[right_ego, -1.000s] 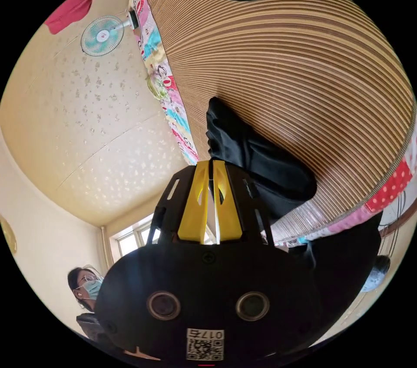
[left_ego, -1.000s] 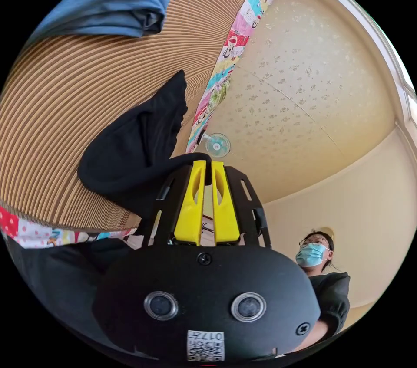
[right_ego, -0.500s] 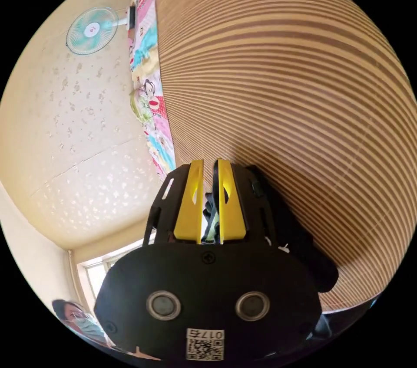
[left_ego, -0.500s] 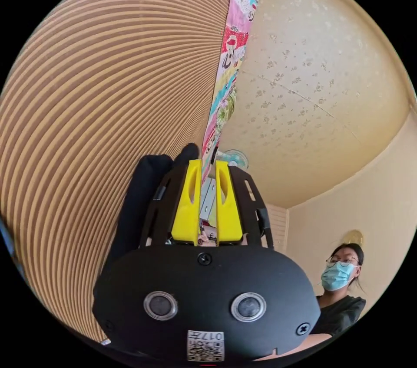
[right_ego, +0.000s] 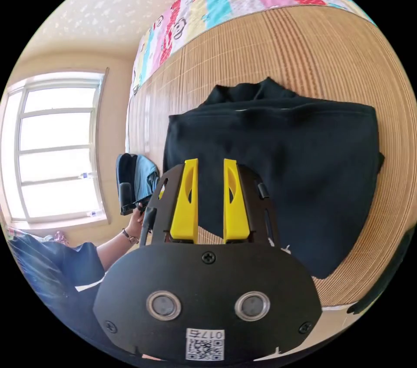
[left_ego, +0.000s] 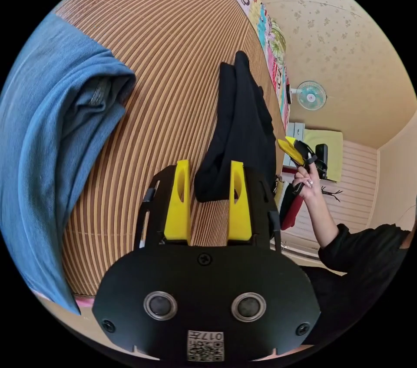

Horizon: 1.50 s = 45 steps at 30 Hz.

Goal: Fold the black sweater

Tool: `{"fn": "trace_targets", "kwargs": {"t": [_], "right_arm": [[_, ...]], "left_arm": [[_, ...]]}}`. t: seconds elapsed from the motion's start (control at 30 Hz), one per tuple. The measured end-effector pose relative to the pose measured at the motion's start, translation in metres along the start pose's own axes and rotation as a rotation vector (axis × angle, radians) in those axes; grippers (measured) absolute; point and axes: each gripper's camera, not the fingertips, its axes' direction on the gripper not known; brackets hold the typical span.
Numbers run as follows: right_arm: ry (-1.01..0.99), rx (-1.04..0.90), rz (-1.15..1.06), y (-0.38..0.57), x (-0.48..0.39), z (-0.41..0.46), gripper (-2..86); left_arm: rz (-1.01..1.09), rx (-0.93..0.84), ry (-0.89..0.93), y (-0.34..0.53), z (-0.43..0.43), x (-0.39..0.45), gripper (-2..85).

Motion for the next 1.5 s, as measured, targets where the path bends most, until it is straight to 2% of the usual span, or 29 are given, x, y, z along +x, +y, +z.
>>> {"fn": "trace_targets", "kwargs": {"t": [0.1,0.17,0.27,0.33,0.53,0.67,0.8,0.87,0.97,1.03,1.1,1.17,1.27,1.37,1.5], "right_arm": [[0.060,-0.116,-0.066,-0.012,-0.060,0.080,10.9],[0.202,-0.229,-0.102,-0.017,-0.097,0.140,13.0],[0.374,-0.299,-0.115,-0.017,-0.120,0.194,16.4],[0.444,-0.306,-0.105,-0.017,-0.129,0.211,17.4],[0.564,-0.292,-0.128,-0.006,-0.158,0.220,17.7],[0.452,-0.177,-0.017,0.006,-0.154,0.173,18.3],[0.400,-0.329,0.012,0.003,-0.147,0.187,18.9],[0.565,-0.451,-0.075,0.004,-0.147,0.217,17.2],[0.646,-0.489,-0.187,0.013,-0.147,0.216,11.9],[0.553,-0.434,-0.207,0.020,-0.136,0.184,9.6],[0.360,-0.340,-0.207,0.032,-0.110,0.133,8.6],[0.075,-0.202,-0.201,0.056,-0.060,0.052,8.1],[-0.163,-0.019,-0.261,0.104,0.015,-0.046,7.8],[-0.231,0.116,-0.262,0.152,0.103,-0.116,7.7],[-0.134,0.135,-0.096,0.195,0.208,-0.152,8.0]], "left_arm": [[-0.027,-0.020,0.014,0.014,0.018,-0.007,12.3],[-0.043,-0.004,0.023,0.021,0.023,-0.009,10.9],[-0.007,0.038,0.050,0.033,0.021,-0.002,5.4],[0.042,0.047,0.020,0.041,0.021,0.009,5.1],[0.144,0.096,-0.043,0.064,0.013,0.041,4.4],[0.230,0.103,-0.044,0.076,0.017,0.062,4.1],[0.309,0.098,-0.080,0.085,0.027,0.082,3.9],[0.323,0.078,-0.102,0.083,0.031,0.089,3.5],[0.404,0.035,-0.121,0.078,0.033,0.102,1.3],[0.465,0.040,-0.066,0.076,0.025,0.112,0.5],[0.491,0.039,-0.021,0.068,0.017,0.120,0.7],[0.516,-0.014,-0.012,0.056,0.021,0.124,3.1],[0.532,-0.086,-0.056,0.035,0.041,0.128,5.2],[0.532,-0.154,-0.026,0.013,0.075,0.133,6.6],[0.427,-0.228,-0.071,-0.018,0.149,0.126,9.1]]}}
